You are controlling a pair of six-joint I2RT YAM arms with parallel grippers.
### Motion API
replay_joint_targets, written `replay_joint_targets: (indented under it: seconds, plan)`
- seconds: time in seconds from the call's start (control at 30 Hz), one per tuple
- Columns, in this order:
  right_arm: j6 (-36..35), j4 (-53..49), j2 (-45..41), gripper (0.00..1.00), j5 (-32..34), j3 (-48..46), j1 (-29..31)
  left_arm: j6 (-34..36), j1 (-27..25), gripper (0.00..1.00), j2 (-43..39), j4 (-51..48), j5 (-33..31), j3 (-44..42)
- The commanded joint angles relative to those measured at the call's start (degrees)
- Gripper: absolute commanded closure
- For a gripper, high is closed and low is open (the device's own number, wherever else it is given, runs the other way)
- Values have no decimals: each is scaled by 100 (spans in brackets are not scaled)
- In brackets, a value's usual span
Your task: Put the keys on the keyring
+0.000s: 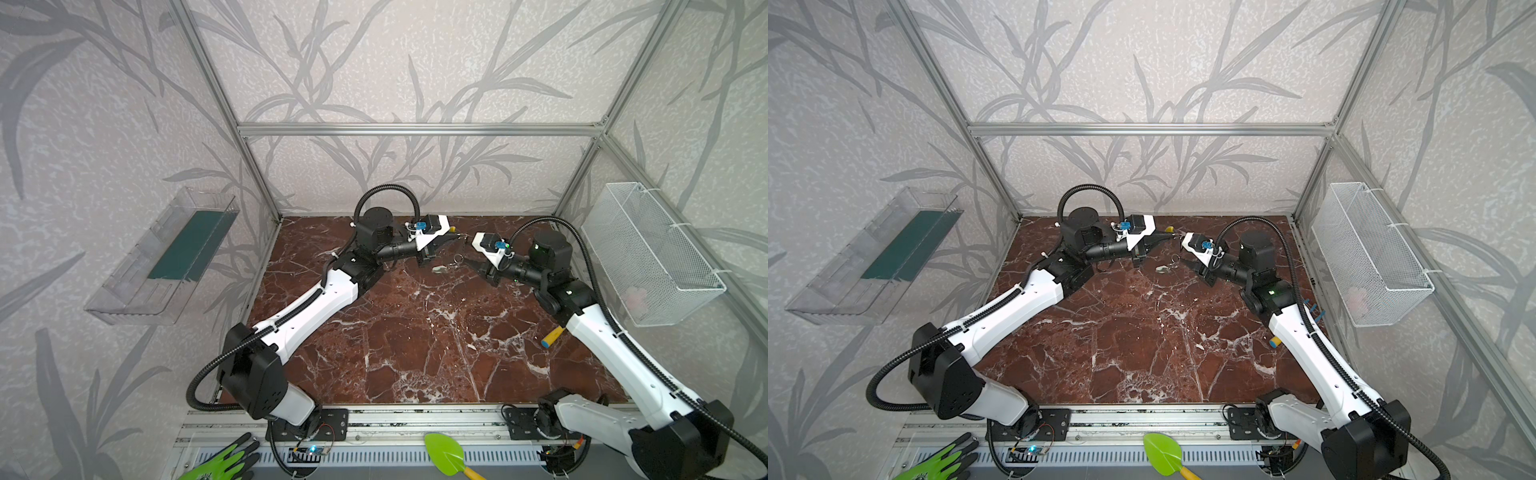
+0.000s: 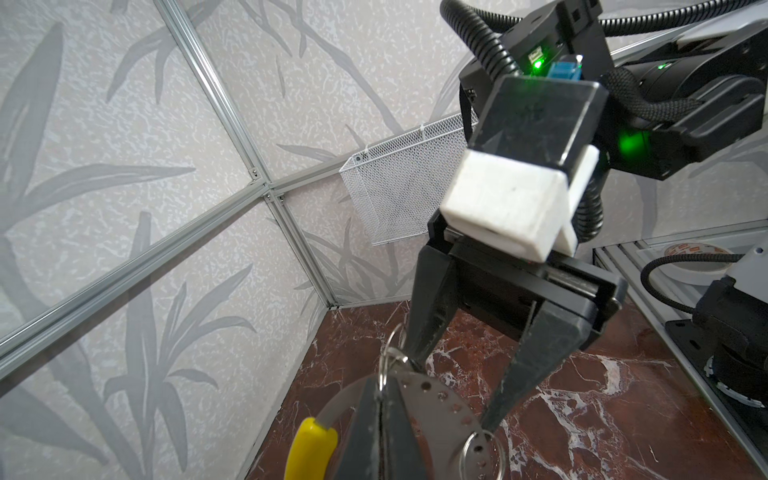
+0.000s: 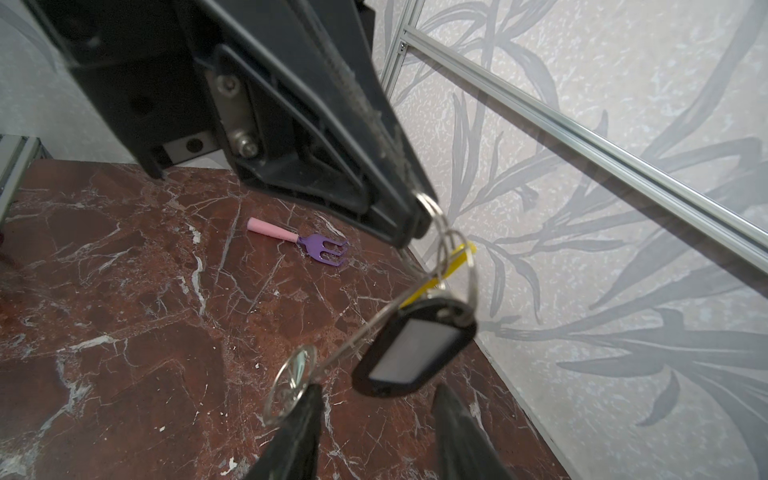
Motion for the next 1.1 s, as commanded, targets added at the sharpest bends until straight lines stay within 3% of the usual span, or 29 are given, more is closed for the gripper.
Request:
replay_joint_targets:
  seconds: [0.0,0.23,0.73,0.97,1.07]
  plan:
    - [51,262,-11,52,89,72,106,-118,-6,100,-179,273,96,8]
    - [366,1076,-140,53,1074,-162,306,-84,-17,100,-160,175,2,4]
    - [636,1980,-538,53,1537,-794,326,5,-13,100,-124,-45,-245,59]
    - [645,2047,-538,69,1251,-816,326,-1,-10,100,-153,-74,-271,44]
    - [617,2039,-521,82,1107,-812,333,-79,-15,100,-161,-5,-257,29]
